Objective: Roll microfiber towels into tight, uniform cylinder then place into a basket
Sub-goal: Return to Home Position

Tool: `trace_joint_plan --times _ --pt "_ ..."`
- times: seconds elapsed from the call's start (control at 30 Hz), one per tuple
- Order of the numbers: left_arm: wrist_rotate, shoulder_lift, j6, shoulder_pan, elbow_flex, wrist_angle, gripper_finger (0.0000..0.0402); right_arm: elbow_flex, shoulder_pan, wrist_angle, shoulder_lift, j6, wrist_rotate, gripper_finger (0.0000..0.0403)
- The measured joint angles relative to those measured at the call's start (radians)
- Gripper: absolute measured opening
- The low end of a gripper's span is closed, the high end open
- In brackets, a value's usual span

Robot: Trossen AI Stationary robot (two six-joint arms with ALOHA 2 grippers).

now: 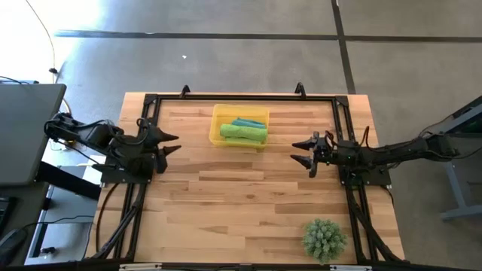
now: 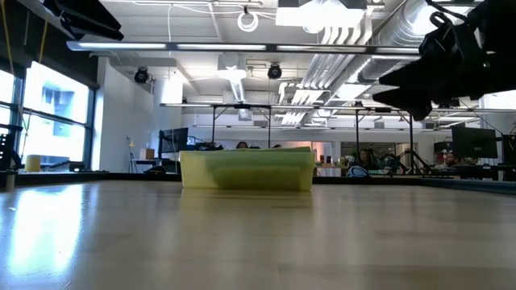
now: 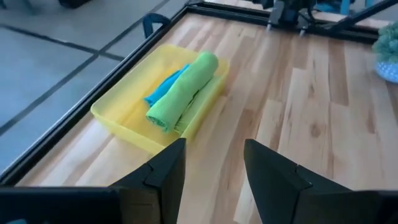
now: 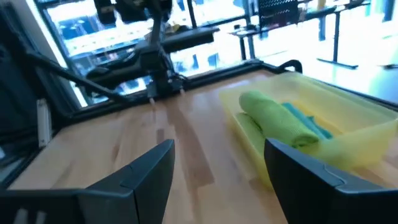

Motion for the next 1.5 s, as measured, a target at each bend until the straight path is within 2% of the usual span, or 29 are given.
trace_joint_plan --times 0.17,0.27,0.4,0.6,0.67,0.77,1.2,1.37,1.5 --pt "0.002 -0.018 -0.078 0.000 -0.031 -0.006 0.0152 -0.012 0.000 0.028 -0.001 -0.013 0.027 0.0240" --pt "0.006 -0.020 -0.118 -0.009 -0.115 0.049 0.0152 -0.012 0.000 0.029 -0.003 -0.025 0.026 0.0240" --pt "0.034 -0.025 -0.147 -0.012 -0.273 0.238 0.0152 -0.012 0.000 0.027 -0.002 0.007 0.025 0.0240" --pt "0.123 -0.025 -0.090 0.014 -0.482 0.620 0.0152 -0.012 -0.001 0.009 -0.001 0.024 0.024 0.0240" --pt "0.153 -0.025 -0.089 0.028 -0.536 0.710 0.0152 -0.012 -0.001 0.000 -0.001 0.024 0.024 0.0240" --pt "0.139 -0.025 -0.094 0.048 -0.595 0.800 0.0152 -0.012 -0.001 -0.013 -0.001 0.024 0.023 0.0240" --pt "0.134 -0.025 -0.114 0.150 -0.709 0.798 0.0152 -0.011 -0.001 -0.091 -0.001 0.024 0.020 0.0240" --pt "0.236 -0.019 -0.105 0.183 -0.730 0.827 0.0152 -0.011 -0.001 -0.137 -0.001 0.024 0.020 0.0240" --pt "0.235 -0.017 -0.113 0.202 -0.732 0.806 0.0152 -0.011 -0.001 -0.185 -0.002 0.024 0.020 0.0240"
